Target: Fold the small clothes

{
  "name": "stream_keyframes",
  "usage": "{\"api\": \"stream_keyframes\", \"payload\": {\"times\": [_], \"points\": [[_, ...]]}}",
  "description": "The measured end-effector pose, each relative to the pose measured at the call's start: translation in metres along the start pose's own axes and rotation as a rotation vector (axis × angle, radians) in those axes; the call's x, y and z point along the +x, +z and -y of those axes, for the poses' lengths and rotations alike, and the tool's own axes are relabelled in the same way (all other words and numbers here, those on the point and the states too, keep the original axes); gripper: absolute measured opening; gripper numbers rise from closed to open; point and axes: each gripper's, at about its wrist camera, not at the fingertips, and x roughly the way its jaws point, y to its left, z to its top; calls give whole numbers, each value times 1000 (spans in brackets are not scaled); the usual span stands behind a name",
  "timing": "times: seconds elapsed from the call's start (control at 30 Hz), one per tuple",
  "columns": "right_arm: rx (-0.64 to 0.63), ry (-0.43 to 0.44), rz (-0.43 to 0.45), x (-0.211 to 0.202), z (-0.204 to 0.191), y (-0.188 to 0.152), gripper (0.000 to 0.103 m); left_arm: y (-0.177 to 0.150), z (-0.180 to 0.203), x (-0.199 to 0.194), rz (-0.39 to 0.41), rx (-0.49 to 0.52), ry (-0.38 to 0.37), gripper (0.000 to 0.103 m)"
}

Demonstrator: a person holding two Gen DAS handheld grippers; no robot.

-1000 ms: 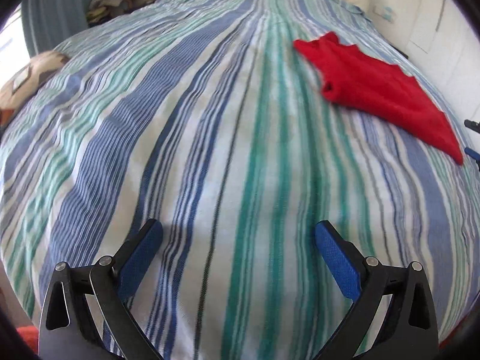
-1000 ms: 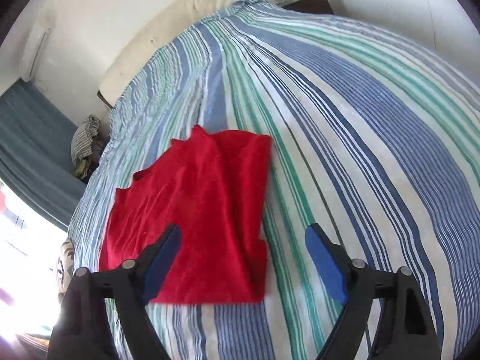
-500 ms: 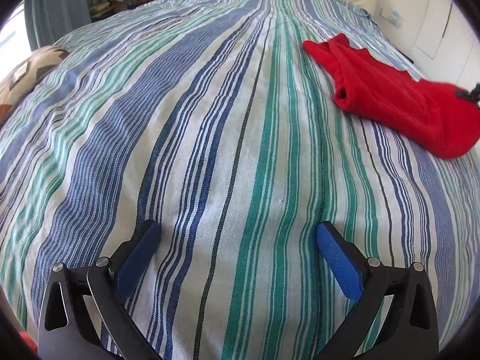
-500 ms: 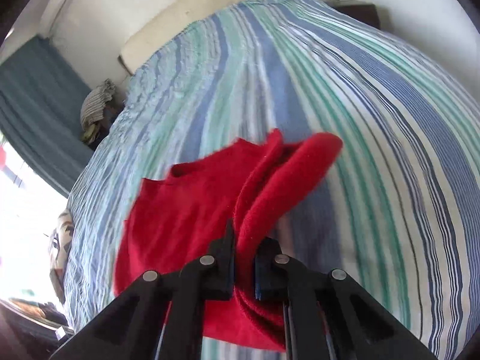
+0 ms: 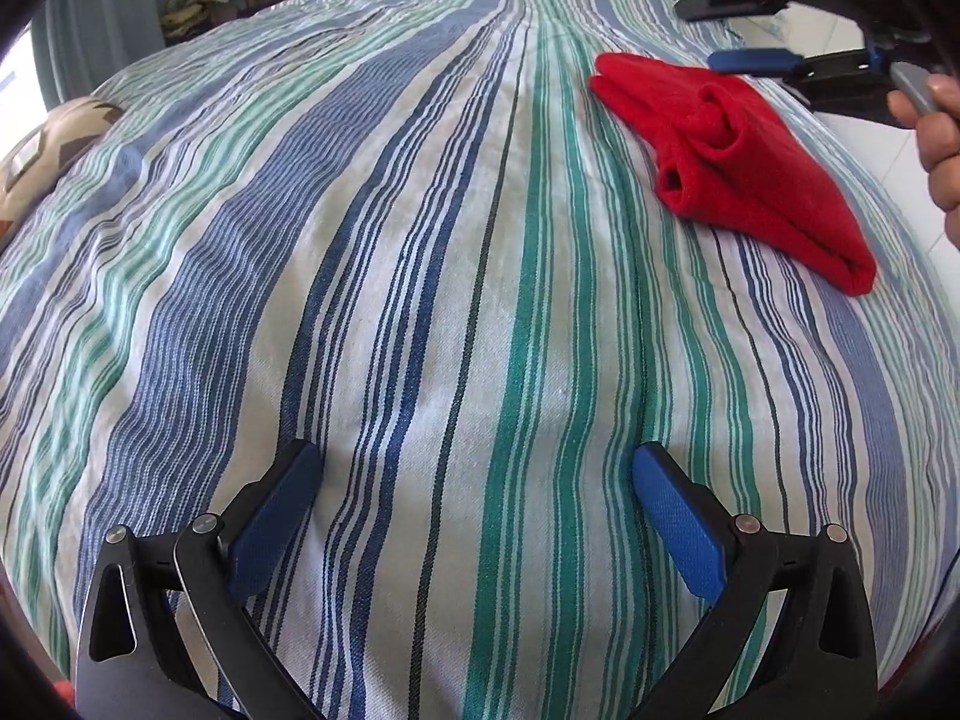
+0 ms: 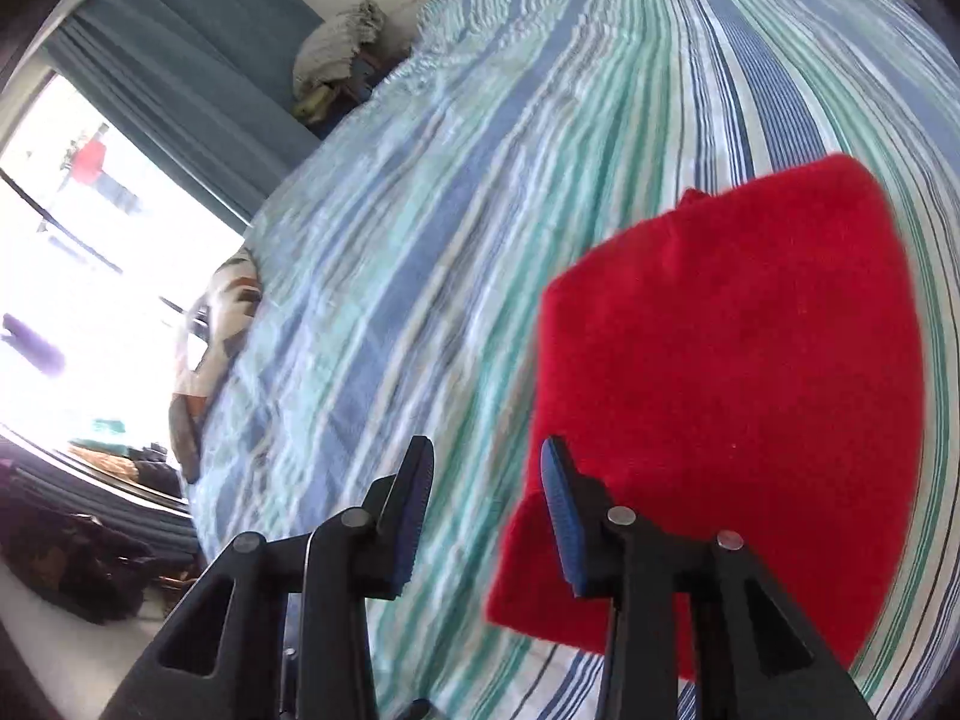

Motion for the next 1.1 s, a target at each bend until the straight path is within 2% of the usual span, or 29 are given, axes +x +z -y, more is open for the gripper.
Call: {"api": "stream_keyframes", "payload": {"times": [0.07,0.13,0.17,0.2,0.27,0.37,0.43,0.53,0.6,0.67,0.73,0.8,0.87,0.97,1.03,1.1], "points": [[-46,-4,80,-33,-3,2,44,2,-2,1,-10,-15,-9,103],[-121,-153,137,-54,-2,7,44,4,-4,1,-20,-33,-15,103],[-154,-234,128,-55,1,7,44,5,-5,2,-23,-41,-17,103],[-174,-277,100,-50,5,6,44,5,-5,2,-25,-48,-19,102],[-214,-300,34,-29,10,-4,44,6,-6,3,-25,-52,-19,102],[-332,-309,-28,20,-2,-36,42,5,-3,3,-19,-33,-7,103],[-408,-368,-95,56,-8,-58,42,4,-1,4,-14,-17,3,103],[-475,-420,-45,56,-20,-70,42,3,2,5,-9,-2,15,103],[-445,-373,-12,29,-23,-64,41,4,2,5,-11,-4,14,103],[-409,-326,87,-12,-23,-62,42,6,1,5,-13,-7,11,103],[-359,-346,159,-48,-10,-64,42,6,1,5,-13,-7,12,103],[-310,-396,187,-71,13,-71,42,5,1,6,-11,-4,16,103],[-258,-429,138,-67,38,-81,42,5,2,6,-7,1,21,103],[-158,-421,-35,-32,77,-102,43,2,3,6,8,6,27,103],[-146,-440,30,-44,76,-113,44,-1,3,4,24,9,27,103],[-121,-419,82,-64,67,-124,47,-3,3,2,33,9,25,103]]}}
